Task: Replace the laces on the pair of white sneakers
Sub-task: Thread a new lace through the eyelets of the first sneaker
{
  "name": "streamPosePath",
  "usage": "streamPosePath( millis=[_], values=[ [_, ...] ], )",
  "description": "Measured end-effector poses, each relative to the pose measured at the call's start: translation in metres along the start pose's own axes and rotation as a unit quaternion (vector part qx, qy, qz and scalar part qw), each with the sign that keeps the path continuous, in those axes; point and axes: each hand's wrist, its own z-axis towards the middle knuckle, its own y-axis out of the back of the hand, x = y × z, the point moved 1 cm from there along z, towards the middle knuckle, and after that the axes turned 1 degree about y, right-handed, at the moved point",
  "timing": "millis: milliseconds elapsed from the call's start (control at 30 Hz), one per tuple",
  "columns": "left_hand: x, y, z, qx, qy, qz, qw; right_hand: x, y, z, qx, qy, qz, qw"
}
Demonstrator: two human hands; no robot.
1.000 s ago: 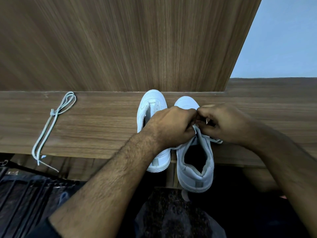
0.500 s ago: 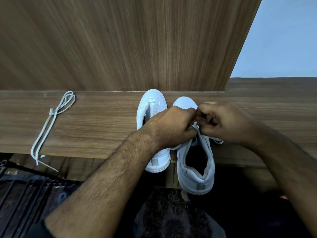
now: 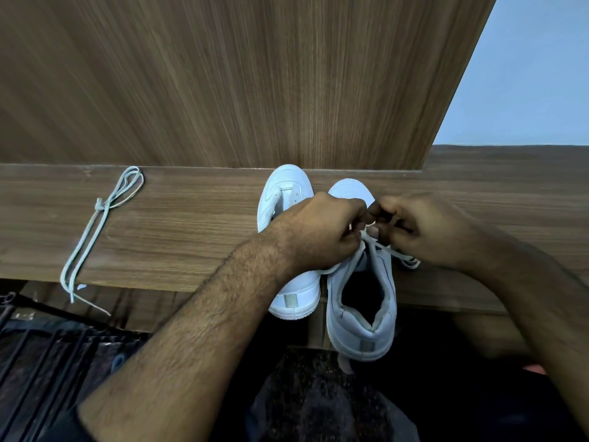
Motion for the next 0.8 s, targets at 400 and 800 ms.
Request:
streamPosePath(
  millis=[400, 800],
  values=[
    [-0.005, -0.001, 0.003, -0.004, -0.030, 0.052, 0.998, 0.006, -0.009, 0.003, -0.006, 0.040, -0.118, 0.992],
    [0.002, -0.003, -0.007, 0.068, 0.064, 0.007, 0.996, 0.005, -0.011, -0.011, 0.124, -0.093, 0.018, 0.988]
  ],
)
